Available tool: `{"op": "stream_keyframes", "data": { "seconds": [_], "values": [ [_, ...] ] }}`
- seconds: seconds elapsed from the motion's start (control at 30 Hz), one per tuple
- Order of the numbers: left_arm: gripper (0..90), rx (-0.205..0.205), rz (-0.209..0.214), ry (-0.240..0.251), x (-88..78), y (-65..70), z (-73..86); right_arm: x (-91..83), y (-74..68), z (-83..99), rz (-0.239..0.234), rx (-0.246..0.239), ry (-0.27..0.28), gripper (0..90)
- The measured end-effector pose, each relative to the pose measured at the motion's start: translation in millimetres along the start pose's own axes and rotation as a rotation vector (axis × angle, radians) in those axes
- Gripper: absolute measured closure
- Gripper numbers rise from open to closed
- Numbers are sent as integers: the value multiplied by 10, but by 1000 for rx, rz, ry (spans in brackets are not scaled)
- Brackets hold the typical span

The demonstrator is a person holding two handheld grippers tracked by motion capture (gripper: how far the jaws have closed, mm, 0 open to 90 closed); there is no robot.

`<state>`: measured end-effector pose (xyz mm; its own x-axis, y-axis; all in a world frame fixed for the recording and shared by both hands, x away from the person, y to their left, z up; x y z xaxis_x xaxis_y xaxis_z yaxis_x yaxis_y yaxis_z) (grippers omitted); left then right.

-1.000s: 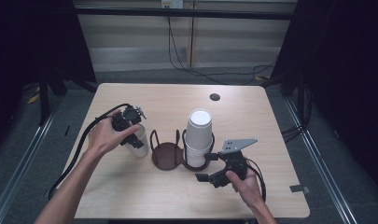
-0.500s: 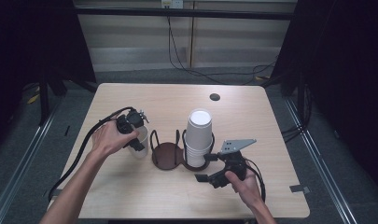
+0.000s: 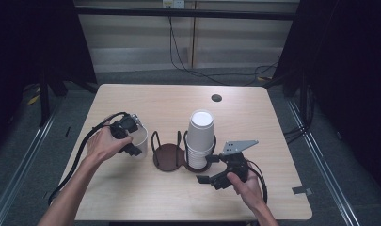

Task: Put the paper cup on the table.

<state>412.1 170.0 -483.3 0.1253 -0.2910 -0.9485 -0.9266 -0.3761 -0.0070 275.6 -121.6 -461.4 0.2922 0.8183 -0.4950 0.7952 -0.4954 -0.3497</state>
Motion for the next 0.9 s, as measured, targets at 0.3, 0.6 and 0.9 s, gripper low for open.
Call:
{"op": "stream_keyframes", "data": {
  "seconds": [0.3, 0.6, 0.9],
  "values": [
    [151, -14, 37, 70, -59, 17, 180, -16, 11, -3, 7, 1, 6, 143],
    [178, -67, 8, 163, -132, 45, 346, -40, 32, -5, 17, 11, 15, 143],
    [198, -122, 23, 282, -218, 158, 469, -63, 43, -2, 24, 16, 23, 143]
  ]
}}
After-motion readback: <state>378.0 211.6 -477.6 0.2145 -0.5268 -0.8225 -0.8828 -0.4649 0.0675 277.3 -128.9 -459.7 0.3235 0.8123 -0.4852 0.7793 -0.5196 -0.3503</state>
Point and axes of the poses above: each handheld gripper's, and its own axes: x roughly forward along the jaws, z roughly out of its underside, y roughly to its right, the point moved 6 cm from there along x, roughly forward along the jaws, and after that the axes turned 4 degrees about x, right-handed, at the moved point
